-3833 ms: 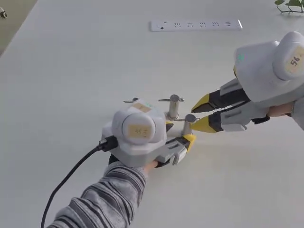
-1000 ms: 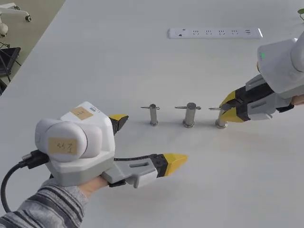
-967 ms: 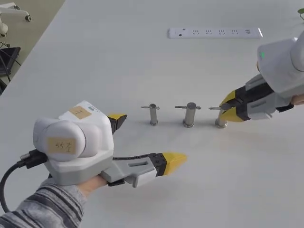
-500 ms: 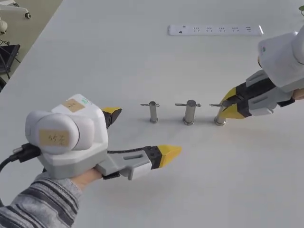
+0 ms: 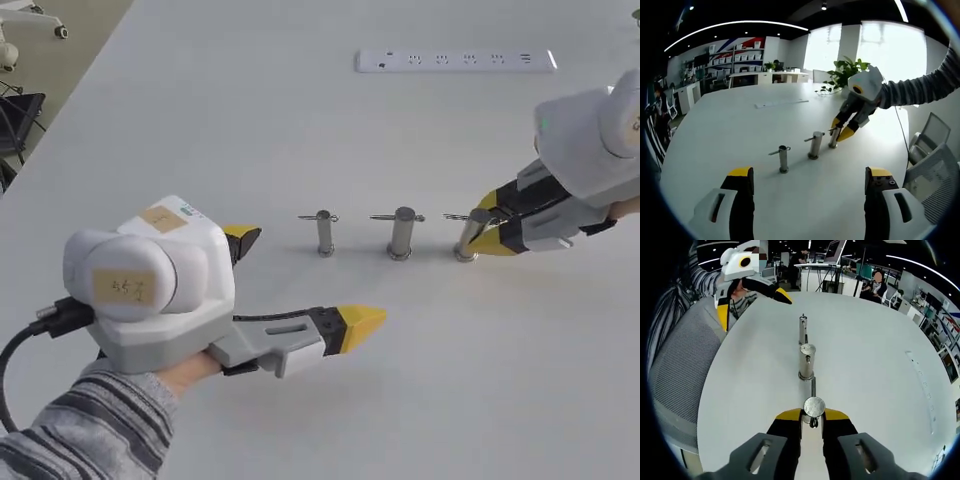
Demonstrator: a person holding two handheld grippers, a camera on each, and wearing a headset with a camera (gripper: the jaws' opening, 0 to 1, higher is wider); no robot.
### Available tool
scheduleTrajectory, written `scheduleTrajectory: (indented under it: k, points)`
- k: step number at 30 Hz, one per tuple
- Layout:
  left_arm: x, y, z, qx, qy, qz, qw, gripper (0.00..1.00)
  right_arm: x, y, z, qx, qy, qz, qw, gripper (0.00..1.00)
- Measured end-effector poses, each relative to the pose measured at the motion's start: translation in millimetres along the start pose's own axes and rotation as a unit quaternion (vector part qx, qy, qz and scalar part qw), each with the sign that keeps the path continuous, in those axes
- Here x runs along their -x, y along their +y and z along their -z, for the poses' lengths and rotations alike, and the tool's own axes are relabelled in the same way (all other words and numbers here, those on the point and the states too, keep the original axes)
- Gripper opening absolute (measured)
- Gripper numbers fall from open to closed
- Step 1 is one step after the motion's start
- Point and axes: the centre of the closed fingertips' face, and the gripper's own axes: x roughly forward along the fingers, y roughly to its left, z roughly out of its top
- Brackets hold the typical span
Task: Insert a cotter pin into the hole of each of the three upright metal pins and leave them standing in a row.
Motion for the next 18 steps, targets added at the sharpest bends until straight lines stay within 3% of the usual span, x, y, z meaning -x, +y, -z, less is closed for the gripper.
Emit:
scheduleTrajectory:
  k: [9, 18]
  points:
    - [1.0, 2.1, 2.2, -0.002, 0.006, 0.000, 1.0000, 0.91, 6.8, 1.8, -6.4, 0.008, -0.004, 0.014, 0.9999, 0.13]
    - [-0.8, 0.5, 4.1, -0.006, 0.015, 0.006, 0.9998, 0.91, 11.5, 3.2, -8.9, 0.014, -0.002, 0.009, 0.9999, 0.12]
